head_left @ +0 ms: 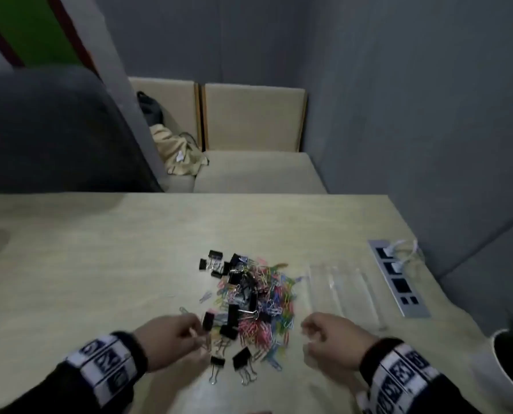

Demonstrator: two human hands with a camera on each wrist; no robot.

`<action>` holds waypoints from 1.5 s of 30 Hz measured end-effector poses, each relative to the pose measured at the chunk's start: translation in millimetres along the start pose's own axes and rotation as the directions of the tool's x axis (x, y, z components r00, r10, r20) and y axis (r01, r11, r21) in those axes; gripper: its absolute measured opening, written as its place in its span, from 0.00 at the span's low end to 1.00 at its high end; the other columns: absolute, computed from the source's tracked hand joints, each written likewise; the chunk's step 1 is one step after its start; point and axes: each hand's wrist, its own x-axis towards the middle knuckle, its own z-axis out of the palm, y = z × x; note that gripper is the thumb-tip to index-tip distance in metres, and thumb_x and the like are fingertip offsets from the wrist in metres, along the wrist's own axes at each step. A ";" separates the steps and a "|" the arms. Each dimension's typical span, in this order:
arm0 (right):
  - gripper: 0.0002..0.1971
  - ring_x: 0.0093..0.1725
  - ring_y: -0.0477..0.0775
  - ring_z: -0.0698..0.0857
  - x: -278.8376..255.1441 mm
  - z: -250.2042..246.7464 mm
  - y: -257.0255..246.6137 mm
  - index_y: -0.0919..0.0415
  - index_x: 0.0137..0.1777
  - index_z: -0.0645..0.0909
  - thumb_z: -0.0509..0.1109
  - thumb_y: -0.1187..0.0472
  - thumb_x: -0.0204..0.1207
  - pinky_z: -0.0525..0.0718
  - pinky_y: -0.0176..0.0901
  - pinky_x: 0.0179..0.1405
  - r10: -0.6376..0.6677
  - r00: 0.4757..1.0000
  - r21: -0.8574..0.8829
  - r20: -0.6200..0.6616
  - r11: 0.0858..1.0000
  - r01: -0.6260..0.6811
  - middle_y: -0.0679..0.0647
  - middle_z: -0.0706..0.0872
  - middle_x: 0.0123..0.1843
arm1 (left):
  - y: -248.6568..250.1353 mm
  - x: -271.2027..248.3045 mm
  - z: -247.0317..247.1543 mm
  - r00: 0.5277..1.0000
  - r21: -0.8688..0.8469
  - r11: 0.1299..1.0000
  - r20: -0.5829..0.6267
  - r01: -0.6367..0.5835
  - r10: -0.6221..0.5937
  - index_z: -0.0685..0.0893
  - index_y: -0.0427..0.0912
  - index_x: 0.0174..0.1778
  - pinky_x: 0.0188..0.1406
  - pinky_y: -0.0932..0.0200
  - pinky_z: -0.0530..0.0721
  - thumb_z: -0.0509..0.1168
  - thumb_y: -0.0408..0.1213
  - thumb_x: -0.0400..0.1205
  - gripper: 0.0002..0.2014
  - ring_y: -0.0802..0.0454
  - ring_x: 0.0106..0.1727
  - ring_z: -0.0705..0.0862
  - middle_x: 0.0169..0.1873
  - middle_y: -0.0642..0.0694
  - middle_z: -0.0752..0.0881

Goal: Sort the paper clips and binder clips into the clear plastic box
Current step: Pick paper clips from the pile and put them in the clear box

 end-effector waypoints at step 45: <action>0.31 0.69 0.62 0.73 102.8 2.3 -42.3 0.51 0.77 0.65 0.69 0.63 0.75 0.77 0.55 0.68 -0.246 0.951 -0.434 -0.188 0.889 0.144 0.56 0.67 0.75 | 34.9 99.6 -10.1 0.959 -0.905 0.318 0.253 0.281 -0.127 0.74 0.44 0.40 0.14 0.72 0.72 0.59 0.48 0.85 0.12 0.59 0.15 0.74 0.22 0.49 0.77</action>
